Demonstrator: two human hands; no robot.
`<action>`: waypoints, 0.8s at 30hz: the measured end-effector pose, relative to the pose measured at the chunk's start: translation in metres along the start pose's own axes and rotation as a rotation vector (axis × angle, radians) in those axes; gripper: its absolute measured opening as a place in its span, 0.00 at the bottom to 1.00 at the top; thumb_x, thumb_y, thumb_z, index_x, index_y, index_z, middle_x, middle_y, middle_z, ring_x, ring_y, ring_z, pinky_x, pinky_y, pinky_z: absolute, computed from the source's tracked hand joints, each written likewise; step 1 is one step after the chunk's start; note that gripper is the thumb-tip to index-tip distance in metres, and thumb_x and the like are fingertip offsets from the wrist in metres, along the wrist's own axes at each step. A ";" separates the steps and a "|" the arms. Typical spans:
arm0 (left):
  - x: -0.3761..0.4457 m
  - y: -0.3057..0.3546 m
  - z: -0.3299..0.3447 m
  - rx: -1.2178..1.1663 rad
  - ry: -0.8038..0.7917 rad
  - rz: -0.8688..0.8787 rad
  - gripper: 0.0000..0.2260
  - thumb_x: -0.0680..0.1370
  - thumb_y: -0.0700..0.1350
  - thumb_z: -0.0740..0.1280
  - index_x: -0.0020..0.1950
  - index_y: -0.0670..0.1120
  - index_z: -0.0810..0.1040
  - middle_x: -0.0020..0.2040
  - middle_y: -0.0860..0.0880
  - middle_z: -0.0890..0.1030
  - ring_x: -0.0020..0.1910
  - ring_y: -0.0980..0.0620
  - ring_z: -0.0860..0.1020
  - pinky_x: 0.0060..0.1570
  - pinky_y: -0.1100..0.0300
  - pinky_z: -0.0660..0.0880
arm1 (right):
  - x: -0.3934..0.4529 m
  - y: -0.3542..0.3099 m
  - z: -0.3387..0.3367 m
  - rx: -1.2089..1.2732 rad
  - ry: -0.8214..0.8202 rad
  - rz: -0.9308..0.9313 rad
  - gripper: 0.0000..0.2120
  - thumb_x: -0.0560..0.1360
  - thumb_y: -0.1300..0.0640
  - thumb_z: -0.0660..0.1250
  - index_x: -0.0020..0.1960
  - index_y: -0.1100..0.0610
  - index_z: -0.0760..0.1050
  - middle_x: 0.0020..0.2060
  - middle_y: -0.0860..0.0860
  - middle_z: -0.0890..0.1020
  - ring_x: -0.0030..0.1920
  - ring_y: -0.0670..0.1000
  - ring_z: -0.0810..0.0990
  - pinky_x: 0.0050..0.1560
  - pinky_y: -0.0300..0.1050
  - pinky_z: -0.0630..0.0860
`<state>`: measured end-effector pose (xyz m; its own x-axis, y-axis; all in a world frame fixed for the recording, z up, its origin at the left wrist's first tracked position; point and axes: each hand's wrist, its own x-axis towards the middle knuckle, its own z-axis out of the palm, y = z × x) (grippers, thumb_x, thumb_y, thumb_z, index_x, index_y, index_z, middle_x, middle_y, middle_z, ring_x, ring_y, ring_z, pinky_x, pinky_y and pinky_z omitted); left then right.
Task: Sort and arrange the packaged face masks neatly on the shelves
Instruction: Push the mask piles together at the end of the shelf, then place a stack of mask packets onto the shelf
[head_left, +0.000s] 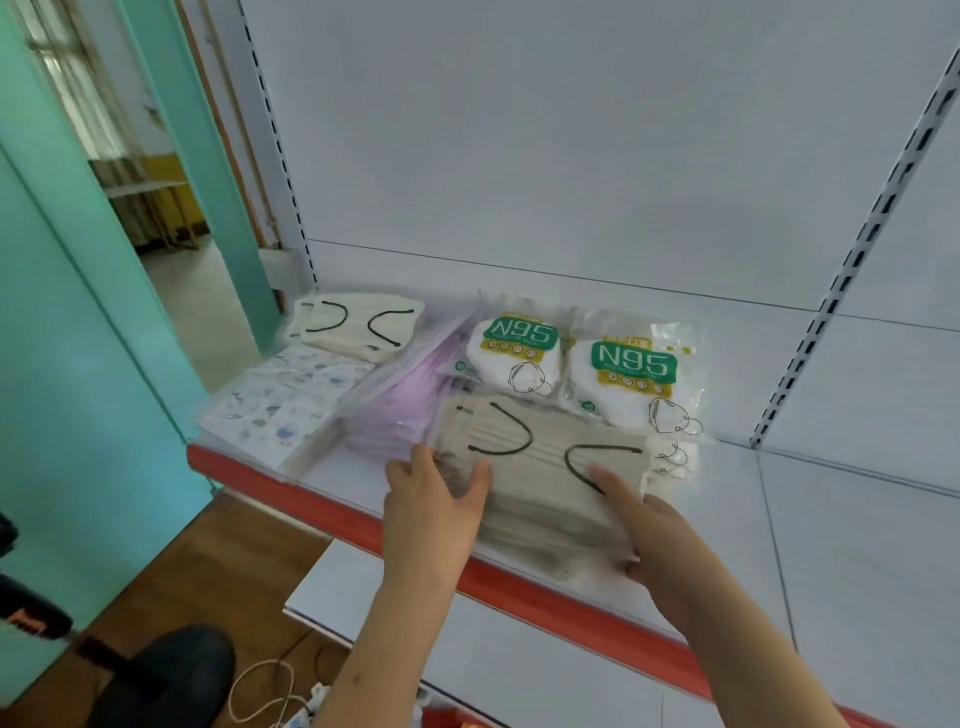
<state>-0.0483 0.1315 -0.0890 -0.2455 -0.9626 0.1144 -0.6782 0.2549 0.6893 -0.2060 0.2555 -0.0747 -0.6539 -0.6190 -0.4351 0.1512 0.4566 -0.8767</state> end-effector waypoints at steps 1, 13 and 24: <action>0.000 0.000 0.000 -0.002 -0.011 0.002 0.26 0.77 0.65 0.65 0.65 0.48 0.69 0.57 0.46 0.69 0.51 0.41 0.79 0.53 0.45 0.79 | 0.003 0.001 0.000 0.048 -0.011 0.039 0.34 0.68 0.31 0.68 0.61 0.57 0.75 0.57 0.52 0.80 0.56 0.57 0.79 0.61 0.56 0.77; 0.004 -0.017 -0.011 -0.017 -0.165 0.041 0.23 0.77 0.64 0.67 0.63 0.50 0.71 0.56 0.49 0.70 0.50 0.48 0.77 0.45 0.57 0.72 | -0.004 -0.002 0.018 0.131 -0.058 -0.144 0.42 0.67 0.31 0.71 0.75 0.46 0.64 0.67 0.44 0.72 0.69 0.53 0.70 0.66 0.55 0.70; 0.021 0.002 -0.020 -0.087 -0.274 -0.129 0.38 0.75 0.73 0.57 0.66 0.40 0.70 0.52 0.48 0.79 0.47 0.50 0.78 0.36 0.58 0.71 | -0.001 0.015 0.003 0.080 -0.060 -0.216 0.19 0.70 0.40 0.74 0.57 0.46 0.80 0.51 0.43 0.86 0.57 0.47 0.81 0.56 0.49 0.75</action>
<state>-0.0409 0.1102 -0.0711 -0.3472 -0.9228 -0.1668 -0.6568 0.1124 0.7457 -0.2008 0.2615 -0.0883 -0.6324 -0.7349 -0.2450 0.0726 0.2587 -0.9632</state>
